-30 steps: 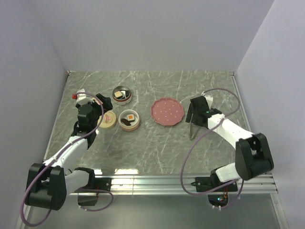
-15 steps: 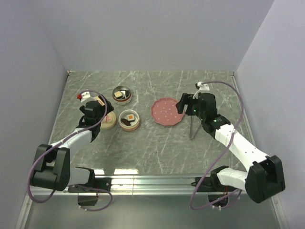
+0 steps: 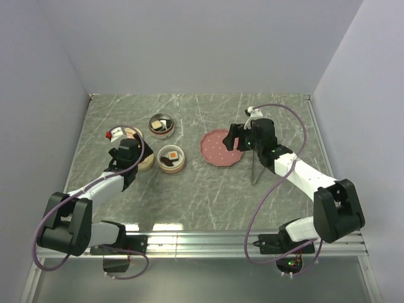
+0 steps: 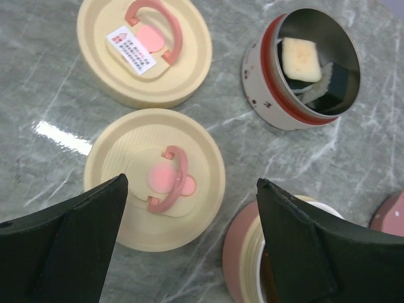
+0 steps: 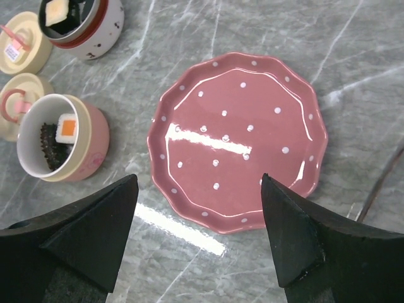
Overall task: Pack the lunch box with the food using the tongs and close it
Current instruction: Pick up the lid of the lunch box with the left arm
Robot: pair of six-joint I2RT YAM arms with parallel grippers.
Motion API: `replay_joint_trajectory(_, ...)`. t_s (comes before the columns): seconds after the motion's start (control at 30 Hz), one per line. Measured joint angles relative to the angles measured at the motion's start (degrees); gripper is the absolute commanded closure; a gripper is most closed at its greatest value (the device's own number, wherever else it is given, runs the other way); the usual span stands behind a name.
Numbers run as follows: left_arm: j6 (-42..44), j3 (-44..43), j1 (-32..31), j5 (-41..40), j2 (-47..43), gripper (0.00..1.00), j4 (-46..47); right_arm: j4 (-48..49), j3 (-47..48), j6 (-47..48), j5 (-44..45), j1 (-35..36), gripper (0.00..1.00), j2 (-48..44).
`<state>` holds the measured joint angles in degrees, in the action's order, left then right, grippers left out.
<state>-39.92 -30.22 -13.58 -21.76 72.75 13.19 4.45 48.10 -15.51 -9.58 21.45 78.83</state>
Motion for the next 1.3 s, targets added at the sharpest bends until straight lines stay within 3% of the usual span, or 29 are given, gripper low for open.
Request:
replay_joint_trajectory(0.33, -1.7, -3.8, 0.0, -1.7, 9.1, 0.17, -5.8, 3.0, 0.0, 0.0, -2.1, 0.0, 0.15, 0.7)
replay_joint_trajectory(0.53, -1.9, -5.9, 0.0, -2.5, 11.6, 0.42, -8.0, 3.7, 0.0, 0.0, -2.2, 0.0, 0.15, 2.5)
replay_joint_trajectory(0.73, -2.3, -7.6, 0.0, -3.2, 12.7, 0.79, -8.6, 3.7, 0.0, 0.2, -2.0, 0.0, 0.16, 4.4)
replay_joint_trajectory(0.83, -2.3, -8.4, 0.0, -3.5, 13.3, 0.87, -8.6, 3.7, 0.0, 0.2, -2.0, 0.0, 0.16, 5.2)
replay_joint_trajectory(0.9, -2.4, -8.4, 0.0, -3.6, 13.4, 0.99, -8.7, 3.7, 0.0, 0.3, -2.0, 0.0, 0.16, 5.3)
replay_joint_trajectory(1.3, -1.5, -9.0, -1.1, -5.0, 12.4, 1.00, -11.5, 4.3, 0.0, 0.4, -1.8, 0.0, 0.16, 5.9)
